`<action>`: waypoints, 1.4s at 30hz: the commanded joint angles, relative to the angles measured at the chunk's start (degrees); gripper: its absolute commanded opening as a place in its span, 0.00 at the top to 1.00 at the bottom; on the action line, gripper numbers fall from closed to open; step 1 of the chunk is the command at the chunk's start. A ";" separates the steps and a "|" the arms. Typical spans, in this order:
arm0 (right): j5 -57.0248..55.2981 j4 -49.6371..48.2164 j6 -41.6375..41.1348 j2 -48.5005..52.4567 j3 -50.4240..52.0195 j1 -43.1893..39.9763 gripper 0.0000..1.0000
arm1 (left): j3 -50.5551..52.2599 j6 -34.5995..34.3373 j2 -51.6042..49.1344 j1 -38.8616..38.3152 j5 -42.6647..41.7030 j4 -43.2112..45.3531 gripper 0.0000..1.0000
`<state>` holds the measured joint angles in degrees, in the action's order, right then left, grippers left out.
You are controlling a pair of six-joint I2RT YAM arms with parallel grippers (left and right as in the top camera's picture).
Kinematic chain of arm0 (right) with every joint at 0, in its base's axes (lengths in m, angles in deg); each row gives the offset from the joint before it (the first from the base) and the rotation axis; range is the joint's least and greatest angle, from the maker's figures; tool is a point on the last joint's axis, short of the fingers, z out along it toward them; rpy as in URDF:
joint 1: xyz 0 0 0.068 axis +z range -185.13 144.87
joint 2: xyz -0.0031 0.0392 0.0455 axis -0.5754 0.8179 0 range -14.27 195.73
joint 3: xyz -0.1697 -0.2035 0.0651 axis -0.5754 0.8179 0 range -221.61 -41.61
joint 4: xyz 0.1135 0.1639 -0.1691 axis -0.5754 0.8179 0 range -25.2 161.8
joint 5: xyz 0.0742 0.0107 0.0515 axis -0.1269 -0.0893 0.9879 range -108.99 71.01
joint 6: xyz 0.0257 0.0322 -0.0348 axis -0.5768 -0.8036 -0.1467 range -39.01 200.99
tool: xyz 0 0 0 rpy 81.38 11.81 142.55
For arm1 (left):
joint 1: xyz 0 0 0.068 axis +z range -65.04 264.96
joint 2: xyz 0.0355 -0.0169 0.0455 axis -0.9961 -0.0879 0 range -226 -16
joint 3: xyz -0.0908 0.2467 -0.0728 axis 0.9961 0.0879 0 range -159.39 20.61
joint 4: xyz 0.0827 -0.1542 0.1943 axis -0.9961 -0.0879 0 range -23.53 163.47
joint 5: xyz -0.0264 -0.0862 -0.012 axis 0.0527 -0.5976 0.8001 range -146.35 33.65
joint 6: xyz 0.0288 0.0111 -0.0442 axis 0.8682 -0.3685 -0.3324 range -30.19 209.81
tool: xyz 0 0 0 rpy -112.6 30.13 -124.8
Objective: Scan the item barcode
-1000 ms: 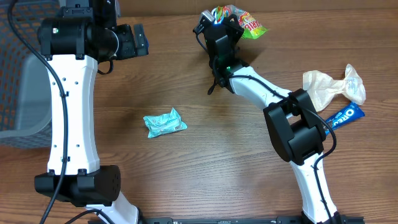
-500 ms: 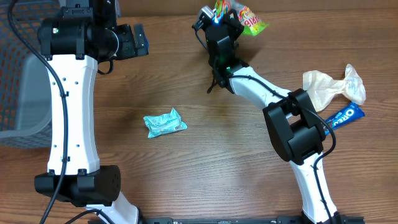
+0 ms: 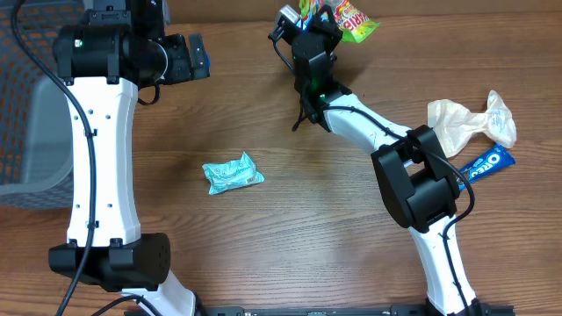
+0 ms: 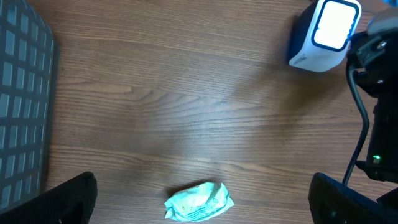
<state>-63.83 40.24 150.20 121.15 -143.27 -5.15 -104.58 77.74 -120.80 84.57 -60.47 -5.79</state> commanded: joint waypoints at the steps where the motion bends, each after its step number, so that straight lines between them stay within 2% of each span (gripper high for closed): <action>1: 1.66 2.27 -3.48 -0.57 -1.16 -0.72 0.96 | -0.17 -0.79 0.96 0.00 -0.35 0.15 0.00; 20: 1.16 3.30 -4.46 0.15 -1.16 -1.38 0.96 | -0.17 -0.79 0.96 0.00 -0.37 0.17 0.00; 27: -6.60 5.03 -5.22 -0.20 -1.16 2.93 0.96 | -0.17 -0.79 0.96 0.00 -0.37 0.17 0.00; 29: -7.50 6.29 -8.41 -1.25 -1.16 4.35 0.96 | -0.17 -0.79 0.96 0.00 -0.37 0.17 0.00; 33: -4.76 18.95 -18.84 -6.21 -1.16 6.36 0.96 | -0.17 -0.79 0.96 0.00 -0.35 0.17 0.00; 35: -2.05 27.23 -27.17 -9.90 -1.16 6.40 0.96 | -0.17 -0.79 0.96 0.00 -0.37 0.17 0.00; 36: 0.22 34.53 -35.56 -13.75 -1.16 6.38 0.96 | -0.17 -0.79 0.96 0.00 -0.37 0.17 0.00; 37: 1.22 38.25 -40.48 -16.04 -1.16 6.12 0.96 | -0.17 -0.79 0.96 0.00 -0.37 0.17 0.00; 42: 9.79 55.06 -58.21 -28.30 -1.16 3.78 0.96 | -0.17 -0.79 0.96 -0.02 -0.37 0.17 0.00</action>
<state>-59.70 90.86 110.48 106.90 -142.79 1.32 -104.58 77.74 -120.80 84.57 -60.51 -5.79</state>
